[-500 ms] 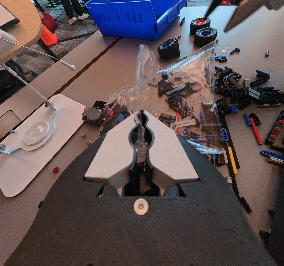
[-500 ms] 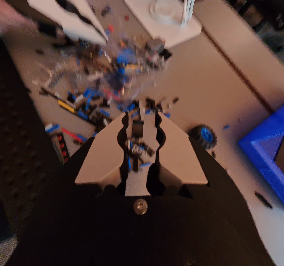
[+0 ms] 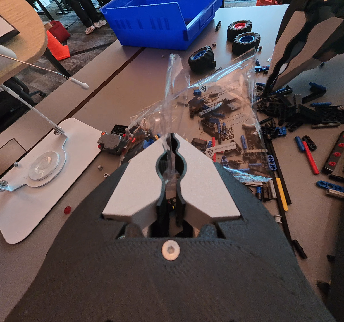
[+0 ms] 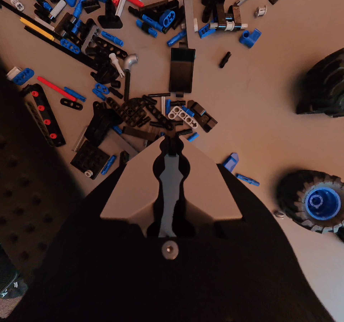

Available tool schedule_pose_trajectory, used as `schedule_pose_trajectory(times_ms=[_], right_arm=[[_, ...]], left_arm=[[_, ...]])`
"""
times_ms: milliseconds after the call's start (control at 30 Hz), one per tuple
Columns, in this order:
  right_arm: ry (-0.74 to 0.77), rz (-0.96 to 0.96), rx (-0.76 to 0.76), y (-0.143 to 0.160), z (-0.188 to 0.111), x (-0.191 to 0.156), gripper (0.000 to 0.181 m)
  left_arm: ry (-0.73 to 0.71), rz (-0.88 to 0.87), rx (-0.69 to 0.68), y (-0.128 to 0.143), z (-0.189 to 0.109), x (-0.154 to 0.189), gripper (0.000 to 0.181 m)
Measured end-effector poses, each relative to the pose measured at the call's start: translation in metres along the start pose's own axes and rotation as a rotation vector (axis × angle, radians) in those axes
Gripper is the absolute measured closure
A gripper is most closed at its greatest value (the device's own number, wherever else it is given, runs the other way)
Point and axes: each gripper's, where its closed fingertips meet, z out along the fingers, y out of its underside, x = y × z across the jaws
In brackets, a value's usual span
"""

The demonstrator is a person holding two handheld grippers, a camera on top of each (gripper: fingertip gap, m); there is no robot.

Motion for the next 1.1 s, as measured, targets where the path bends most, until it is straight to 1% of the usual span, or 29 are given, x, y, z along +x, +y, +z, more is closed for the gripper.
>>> schedule_pose_trajectory(times_ms=[100, 200, 267, 333, 400, 467, 567, 600, 633, 667, 700, 800, 867, 900, 967, 1100], right_arm=[[0.006, -0.006, 0.016, -0.003, -0.002, 0.0, 0.176], [-0.012, -0.02, 0.108, -0.022, -0.024, -0.007, 0.176], [-0.013, -0.059, 0.203, -0.047, -0.047, -0.016, 0.176], [-0.02, -0.125, 0.318, -0.083, -0.07, -0.03, 0.177], [-0.046, -0.181, 0.407, -0.119, -0.085, -0.045, 0.176], [-0.057, -0.246, 0.423, -0.146, -0.084, -0.057, 0.176], [-0.089, -0.294, 0.382, -0.175, -0.059, -0.066, 0.176], [-0.067, -0.287, 0.367, -0.183, -0.049, -0.063, 0.163], [-0.031, -0.275, 0.349, -0.189, -0.041, -0.057, 0.141], [0.002, -0.265, 0.346, -0.192, -0.038, -0.051, 0.131], [0.023, -0.26, 0.37, -0.196, -0.042, -0.048, 0.132], [0.061, -0.217, 0.454, -0.191, -0.067, -0.034, 0.137], [0.108, -0.163, 0.437, -0.173, -0.074, -0.01, 0.144], [0.112, -0.134, 0.397, -0.159, -0.07, 0.001, 0.145], [0.065, -0.084, 0.28, -0.129, -0.048, 0.011, 0.143], [0.033, -0.068, 0.115, -0.094, 0.007, 0.017, 0.146]], left_arm=[[0.0, -0.007, 0.005, -0.001, 0.0, -0.001, 0.181], [-0.005, -0.01, 0.008, -0.001, -0.001, -0.002, 0.181], [-0.004, -0.009, 0.01, -0.002, 0.0, -0.002, 0.181], [-0.003, -0.004, 0.01, -0.002, 0.0, -0.001, 0.181], [-0.001, 0.003, 0.008, -0.002, 0.001, 0.0, 0.181], [0.001, 0.009, 0.009, -0.002, 0.002, 0.002, 0.181], [0.0, 0.006, 0.013, -0.002, 0.001, 0.001, 0.181], [0.0, 0.004, 0.013, -0.002, 0.0, 0.001, 0.181], [-0.003, 0.001, 0.012, -0.001, 0.0, 0.0, 0.181], [-0.007, -0.003, 0.009, 0.0, 0.0, -0.001, 0.181], [-0.009, -0.007, 0.009, 0.0, -0.001, -0.002, 0.181], [-0.023, -0.021, 0.01, 0.0, -0.002, -0.006, 0.181], [-0.039, -0.03, 0.011, -0.001, -0.003, -0.01, 0.181], [-0.044, -0.037, 0.016, -0.001, -0.003, -0.012, 0.181], [-0.052, -0.047, 0.021, -0.002, -0.004, -0.014, 0.181], [-0.055, -0.051, 0.029, -0.003, -0.006, -0.016, 0.181]])
